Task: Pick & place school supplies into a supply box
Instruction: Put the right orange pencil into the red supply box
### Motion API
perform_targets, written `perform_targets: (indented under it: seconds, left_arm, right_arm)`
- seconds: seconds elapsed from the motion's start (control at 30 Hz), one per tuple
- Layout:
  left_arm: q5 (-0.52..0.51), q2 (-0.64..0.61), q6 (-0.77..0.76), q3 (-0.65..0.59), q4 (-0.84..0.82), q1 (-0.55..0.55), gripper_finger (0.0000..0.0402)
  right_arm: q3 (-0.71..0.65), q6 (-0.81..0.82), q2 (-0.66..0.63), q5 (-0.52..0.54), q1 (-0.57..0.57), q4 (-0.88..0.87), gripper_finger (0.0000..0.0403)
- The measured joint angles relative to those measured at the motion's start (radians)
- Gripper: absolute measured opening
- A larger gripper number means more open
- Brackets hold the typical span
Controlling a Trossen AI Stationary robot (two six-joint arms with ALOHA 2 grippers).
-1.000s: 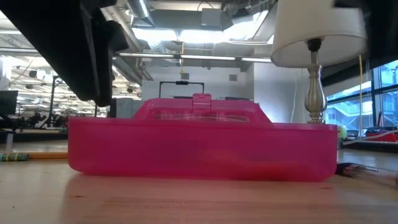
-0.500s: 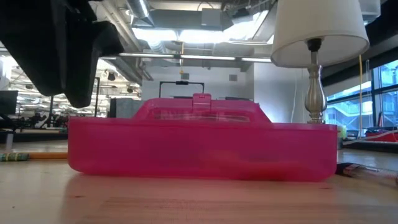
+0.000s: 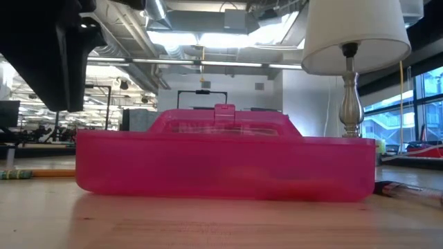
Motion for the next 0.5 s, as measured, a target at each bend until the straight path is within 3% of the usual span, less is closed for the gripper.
perform_targets:
  seconds: [0.23,0.5]
  left_arm:
    - [0.024,-0.011,-0.045,0.0,-0.1,-0.021,0.0157]
    - [0.029,-0.086,-0.175,0.0,-0.337,-0.033,0.0157]
  right_arm:
    - [-0.025,0.019,0.0,0.007,0.023,0.001,0.0163]
    - [-0.191,0.039,-0.092,-0.004,0.029,0.077,0.0163]
